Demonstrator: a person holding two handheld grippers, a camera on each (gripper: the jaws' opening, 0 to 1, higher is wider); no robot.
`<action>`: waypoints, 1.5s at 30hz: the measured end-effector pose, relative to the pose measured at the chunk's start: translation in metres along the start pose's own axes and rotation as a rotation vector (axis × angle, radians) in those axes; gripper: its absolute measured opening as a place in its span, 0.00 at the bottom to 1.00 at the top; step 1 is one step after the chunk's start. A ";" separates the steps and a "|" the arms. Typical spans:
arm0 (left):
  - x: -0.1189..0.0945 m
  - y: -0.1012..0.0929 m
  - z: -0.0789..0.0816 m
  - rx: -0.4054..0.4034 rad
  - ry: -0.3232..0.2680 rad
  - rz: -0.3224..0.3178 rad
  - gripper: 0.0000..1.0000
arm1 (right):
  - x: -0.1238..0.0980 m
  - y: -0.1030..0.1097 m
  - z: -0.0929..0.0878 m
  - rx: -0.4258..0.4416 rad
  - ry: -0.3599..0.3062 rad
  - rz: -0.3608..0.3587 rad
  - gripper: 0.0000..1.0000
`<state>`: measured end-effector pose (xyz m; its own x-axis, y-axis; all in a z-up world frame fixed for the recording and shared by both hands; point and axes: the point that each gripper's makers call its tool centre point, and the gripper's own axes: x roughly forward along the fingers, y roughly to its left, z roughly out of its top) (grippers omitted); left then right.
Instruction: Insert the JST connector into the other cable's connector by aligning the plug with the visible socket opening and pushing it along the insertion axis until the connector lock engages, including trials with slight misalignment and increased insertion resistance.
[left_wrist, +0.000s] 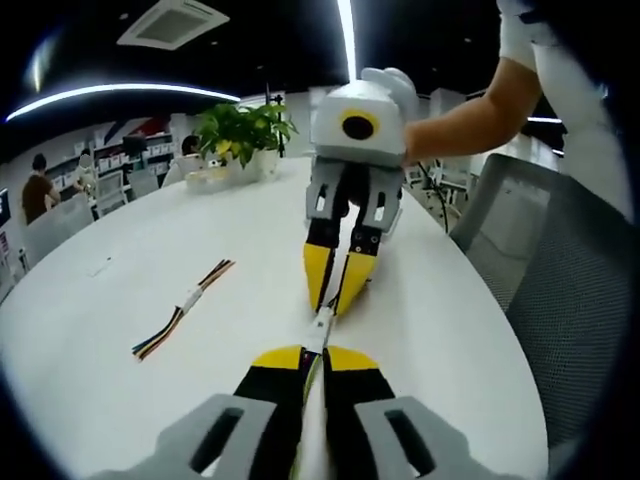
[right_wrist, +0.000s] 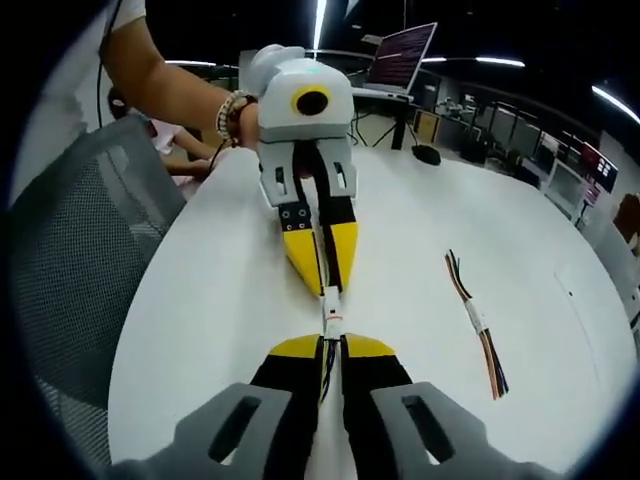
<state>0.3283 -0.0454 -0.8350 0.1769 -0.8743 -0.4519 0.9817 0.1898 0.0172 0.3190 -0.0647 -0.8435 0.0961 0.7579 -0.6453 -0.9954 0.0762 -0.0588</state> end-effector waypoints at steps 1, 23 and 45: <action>-0.001 -0.001 0.001 0.000 -0.006 -0.007 0.00 | -0.001 0.001 0.001 0.000 -0.006 0.006 0.04; -0.004 -0.009 0.012 0.014 -0.026 -0.048 0.00 | -0.003 0.011 0.014 -0.022 -0.029 0.065 0.03; 0.007 -0.013 0.006 -0.017 -0.003 -0.053 0.00 | 0.000 0.012 0.001 0.024 0.009 0.077 0.03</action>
<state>0.3174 -0.0568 -0.8336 0.1250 -0.8845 -0.4494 0.9883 0.1507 -0.0216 0.3072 -0.0632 -0.8432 0.0193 0.7565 -0.6537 -0.9994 0.0333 0.0091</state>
